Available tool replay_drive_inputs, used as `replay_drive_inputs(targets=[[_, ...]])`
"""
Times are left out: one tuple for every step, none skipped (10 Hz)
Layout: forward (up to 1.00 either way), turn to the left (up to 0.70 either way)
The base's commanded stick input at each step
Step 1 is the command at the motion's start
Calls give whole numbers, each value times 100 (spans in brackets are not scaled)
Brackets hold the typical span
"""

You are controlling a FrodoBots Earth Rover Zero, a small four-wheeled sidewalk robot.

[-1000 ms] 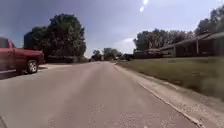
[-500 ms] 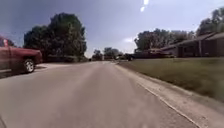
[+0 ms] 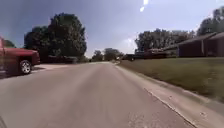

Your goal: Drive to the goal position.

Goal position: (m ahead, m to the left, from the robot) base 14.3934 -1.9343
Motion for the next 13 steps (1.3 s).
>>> replay_drive_inputs(targets=[[70, 0], [70, 0], [70, 0], [70, 0], [70, 0], [70, 0], [70, 0], [70, 0], [70, 0], [70, 0], [70, 0], [70, 0], [70, 0]])
